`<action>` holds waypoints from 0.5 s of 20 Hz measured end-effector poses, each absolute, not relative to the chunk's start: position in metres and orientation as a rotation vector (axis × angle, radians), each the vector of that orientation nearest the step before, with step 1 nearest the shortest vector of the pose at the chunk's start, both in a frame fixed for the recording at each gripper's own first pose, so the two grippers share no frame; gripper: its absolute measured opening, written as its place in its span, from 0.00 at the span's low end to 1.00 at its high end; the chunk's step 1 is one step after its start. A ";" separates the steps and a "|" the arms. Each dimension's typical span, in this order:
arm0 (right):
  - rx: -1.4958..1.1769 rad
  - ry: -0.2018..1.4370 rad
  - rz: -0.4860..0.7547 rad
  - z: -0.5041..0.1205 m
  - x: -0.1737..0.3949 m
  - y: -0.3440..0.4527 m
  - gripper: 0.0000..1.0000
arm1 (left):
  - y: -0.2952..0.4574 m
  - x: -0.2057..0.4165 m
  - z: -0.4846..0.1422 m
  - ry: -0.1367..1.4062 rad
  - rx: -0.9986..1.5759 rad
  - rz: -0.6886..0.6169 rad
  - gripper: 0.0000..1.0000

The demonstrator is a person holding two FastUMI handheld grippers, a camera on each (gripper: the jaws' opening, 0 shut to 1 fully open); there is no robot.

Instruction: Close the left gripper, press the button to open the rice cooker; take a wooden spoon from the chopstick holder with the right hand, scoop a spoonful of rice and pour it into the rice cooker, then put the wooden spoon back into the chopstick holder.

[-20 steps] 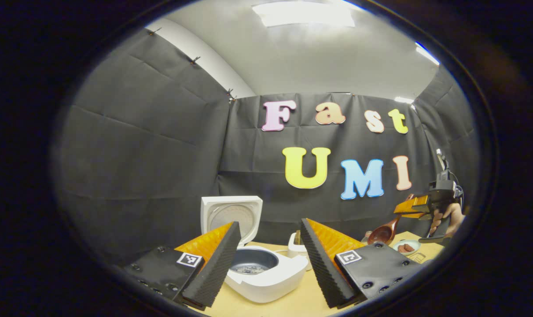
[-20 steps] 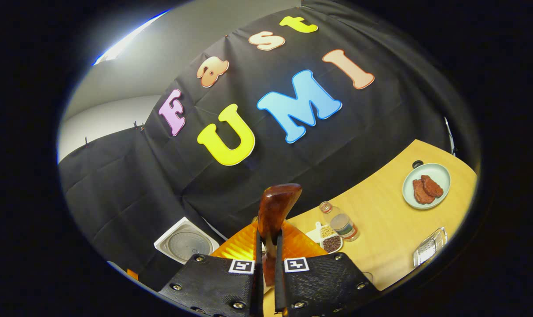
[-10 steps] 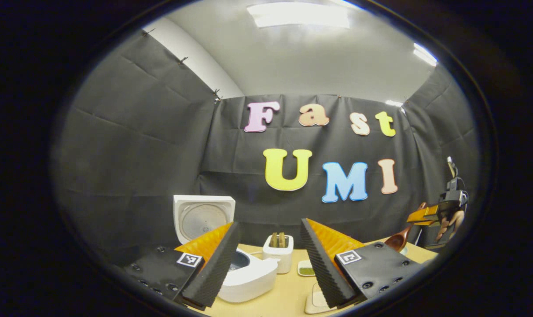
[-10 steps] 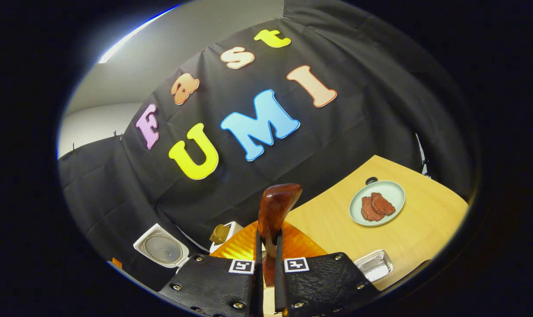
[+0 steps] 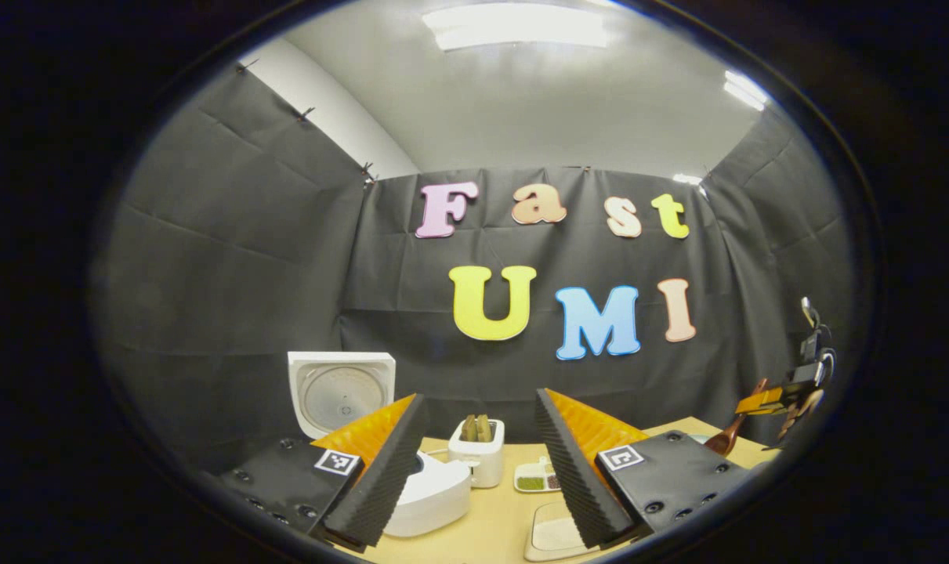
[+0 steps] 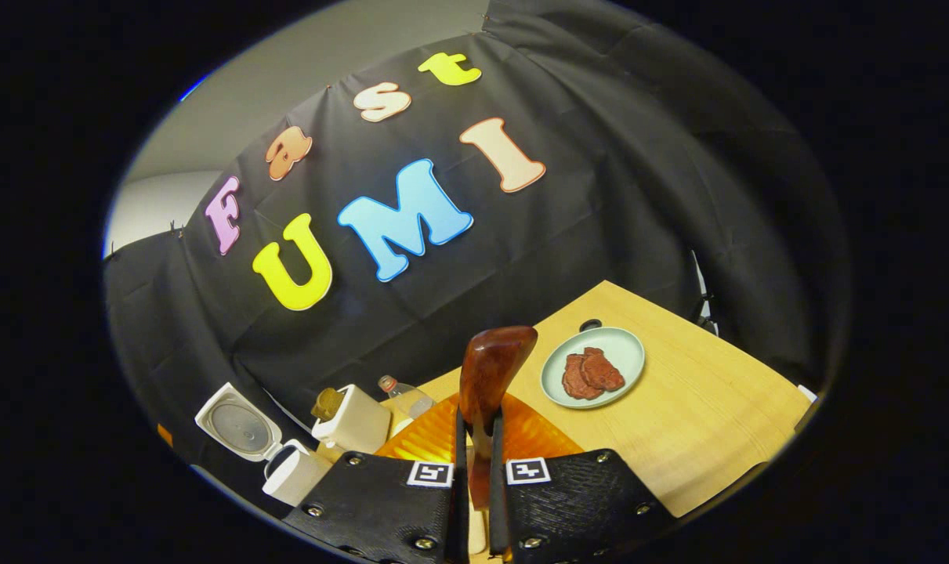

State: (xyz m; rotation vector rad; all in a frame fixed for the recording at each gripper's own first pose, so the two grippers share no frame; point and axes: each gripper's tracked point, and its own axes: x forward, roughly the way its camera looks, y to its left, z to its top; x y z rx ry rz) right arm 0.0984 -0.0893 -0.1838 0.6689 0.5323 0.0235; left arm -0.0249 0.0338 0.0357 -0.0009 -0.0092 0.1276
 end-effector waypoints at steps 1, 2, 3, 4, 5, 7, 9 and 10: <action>0.655 0.541 0.020 -0.191 0.096 -0.091 0.10 | 0.032 -0.025 0.037 -0.009 0.006 0.127 0.95; 0.642 0.550 0.018 -0.199 0.094 -0.091 0.10 | 0.030 -0.026 0.039 -0.008 0.013 0.127 0.95; 0.627 0.561 0.016 -0.206 0.092 -0.091 0.10 | 0.029 -0.027 0.040 -0.008 0.019 0.129 0.95; 0.614 0.571 0.012 -0.214 0.089 -0.091 0.10 | 0.028 -0.028 0.041 -0.009 0.024 0.131 0.95; 0.599 0.576 0.007 -0.221 0.089 -0.092 0.10 | 0.027 -0.030 0.042 -0.009 0.029 0.132 0.95; 0.557 0.590 -0.004 -0.236 0.087 -0.092 0.10 | 0.027 -0.031 0.042 -0.003 0.044 0.139 0.95; 0.512 0.610 -0.002 -0.250 0.084 -0.089 0.10 | 0.029 -0.034 0.039 0.012 0.064 0.150 0.95; 0.504 0.621 0.004 -0.254 0.088 -0.086 0.10 | 0.028 -0.034 0.036 0.018 0.071 0.152 0.95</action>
